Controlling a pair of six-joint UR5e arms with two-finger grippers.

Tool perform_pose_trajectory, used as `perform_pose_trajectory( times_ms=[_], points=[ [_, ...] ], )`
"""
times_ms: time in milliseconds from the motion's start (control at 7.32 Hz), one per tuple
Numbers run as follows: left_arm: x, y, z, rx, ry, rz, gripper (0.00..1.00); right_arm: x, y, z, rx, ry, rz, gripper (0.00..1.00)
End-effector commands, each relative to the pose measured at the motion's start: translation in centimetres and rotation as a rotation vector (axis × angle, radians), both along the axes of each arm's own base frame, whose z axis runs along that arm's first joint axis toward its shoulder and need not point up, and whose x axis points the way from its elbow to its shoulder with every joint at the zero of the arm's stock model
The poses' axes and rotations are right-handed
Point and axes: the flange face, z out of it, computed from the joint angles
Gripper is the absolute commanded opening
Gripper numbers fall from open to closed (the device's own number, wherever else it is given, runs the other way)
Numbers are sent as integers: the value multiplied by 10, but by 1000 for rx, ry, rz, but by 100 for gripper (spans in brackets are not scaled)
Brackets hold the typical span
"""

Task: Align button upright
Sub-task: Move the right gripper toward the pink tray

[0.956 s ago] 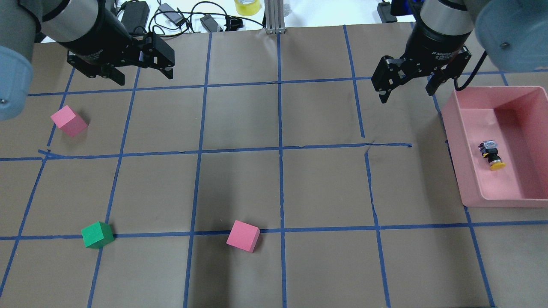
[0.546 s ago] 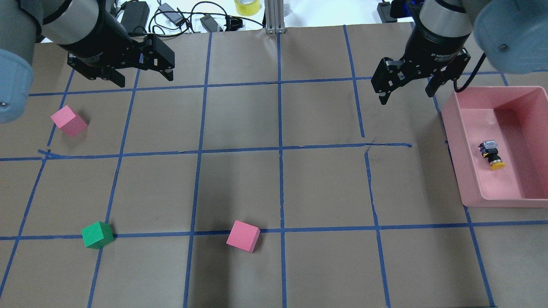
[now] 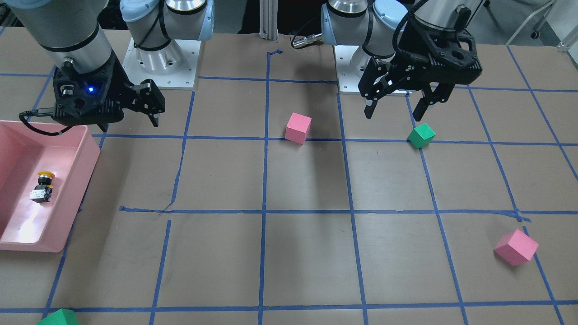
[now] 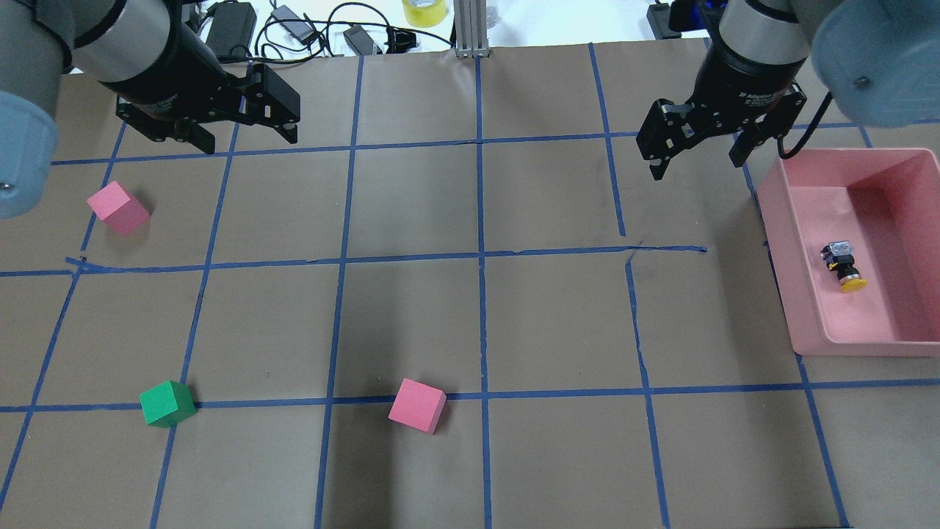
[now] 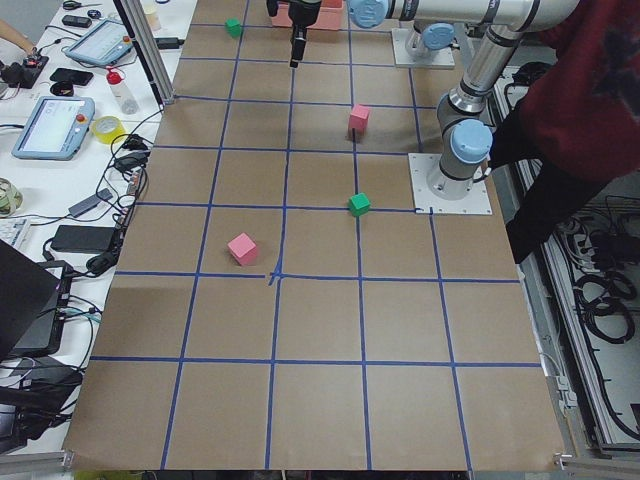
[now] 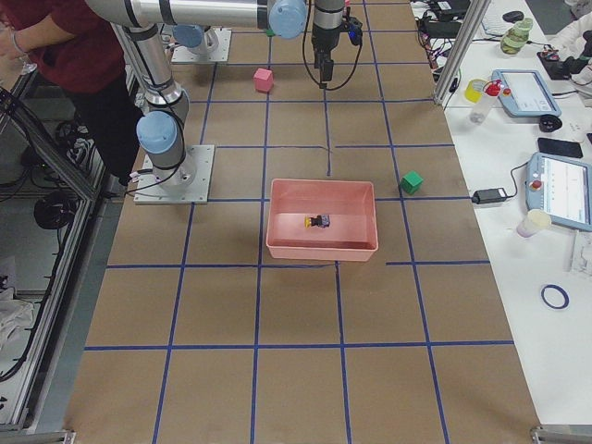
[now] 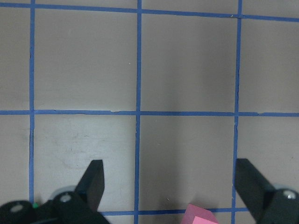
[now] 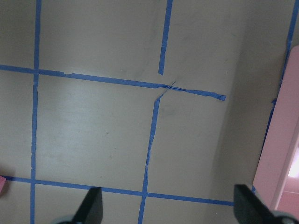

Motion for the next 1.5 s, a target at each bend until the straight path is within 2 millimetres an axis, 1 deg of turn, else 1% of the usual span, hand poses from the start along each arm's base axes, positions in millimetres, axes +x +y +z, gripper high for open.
perform_pose_trajectory(
  times_ms=[0, 137, 273, 683, 819, 956, 1229, 1366],
  points=[
    [0, 5, -2, 4, 0, 0, 100, 0, 0, -4, 11, 4, -1, 100],
    [0, 5, -2, 4, 0, 0, 100, -1, 0, -4, 8, 12, -1, 100],
    [0, 5, -2, 4, 0, 0, 100, -6, -1, -9, 25, 17, -10, 100],
    [0, 5, -2, 4, 0, 0, 100, -7, -2, -9, 25, 17, -11, 100],
    [0, 5, -2, 4, 0, 0, 100, -14, -7, -9, 6, 22, -19, 100],
    [0, 5, -2, 4, 0, -1, 100, -44, -13, -8, -4, 69, -53, 100],
    [0, 5, -2, 4, 0, 0, 100, -125, -16, -18, 27, 70, -170, 100],
    [0, 5, -2, 4, 0, 0, 100, -157, -15, -25, 38, 61, -170, 100]
  ],
)
